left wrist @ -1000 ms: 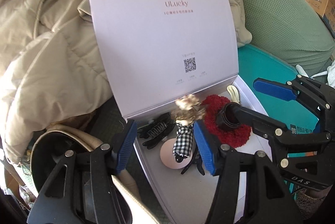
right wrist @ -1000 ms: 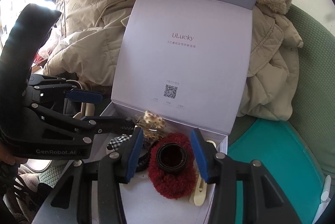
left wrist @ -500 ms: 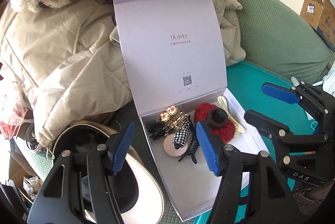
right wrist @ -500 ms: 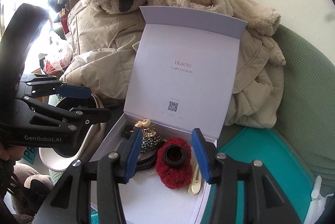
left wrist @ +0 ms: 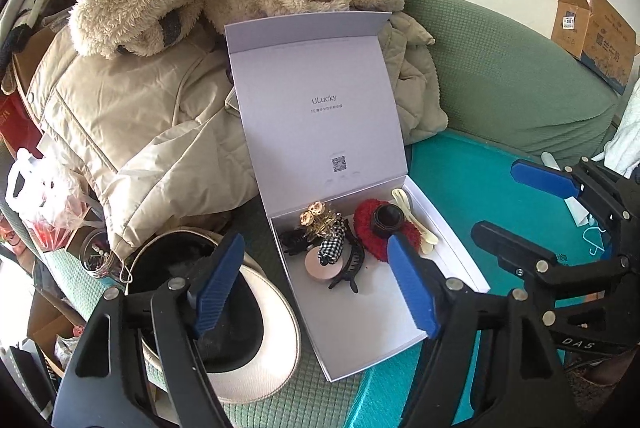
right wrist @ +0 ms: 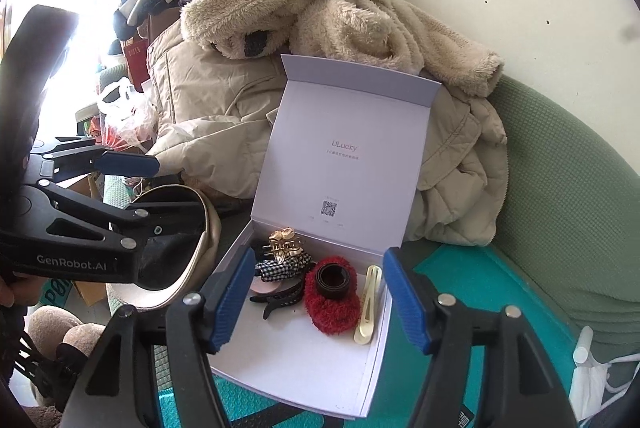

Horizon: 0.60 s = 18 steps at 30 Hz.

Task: Organize objects
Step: 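Withdraw both tools up and away from the box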

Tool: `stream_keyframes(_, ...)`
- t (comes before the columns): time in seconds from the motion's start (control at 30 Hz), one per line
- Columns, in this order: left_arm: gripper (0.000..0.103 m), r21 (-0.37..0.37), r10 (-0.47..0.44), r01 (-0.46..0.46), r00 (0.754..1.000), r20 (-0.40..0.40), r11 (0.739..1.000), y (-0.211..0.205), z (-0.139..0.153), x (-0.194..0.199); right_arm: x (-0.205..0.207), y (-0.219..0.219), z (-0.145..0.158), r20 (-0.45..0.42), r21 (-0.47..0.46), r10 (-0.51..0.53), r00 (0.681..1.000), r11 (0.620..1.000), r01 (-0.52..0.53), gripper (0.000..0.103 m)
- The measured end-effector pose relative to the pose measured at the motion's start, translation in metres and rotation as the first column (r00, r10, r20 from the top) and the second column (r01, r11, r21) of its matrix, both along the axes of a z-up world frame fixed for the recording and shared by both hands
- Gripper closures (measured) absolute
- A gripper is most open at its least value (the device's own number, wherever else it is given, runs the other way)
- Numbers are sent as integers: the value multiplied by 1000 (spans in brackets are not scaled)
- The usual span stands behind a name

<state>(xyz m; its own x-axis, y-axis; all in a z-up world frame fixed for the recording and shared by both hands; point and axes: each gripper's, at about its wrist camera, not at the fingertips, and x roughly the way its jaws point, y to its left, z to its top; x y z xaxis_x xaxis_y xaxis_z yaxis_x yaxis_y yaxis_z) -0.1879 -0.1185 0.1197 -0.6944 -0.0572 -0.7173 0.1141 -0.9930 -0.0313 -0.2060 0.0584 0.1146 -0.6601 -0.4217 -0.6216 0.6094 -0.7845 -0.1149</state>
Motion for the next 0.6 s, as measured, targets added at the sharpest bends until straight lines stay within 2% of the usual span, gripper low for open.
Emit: stream_keyframes(0.6, 25, -42, 35, -36, 999, -27, 998, 42, 10, 88, 74, 31, 4, 17, -24, -56, 998, 998, 57, 33)
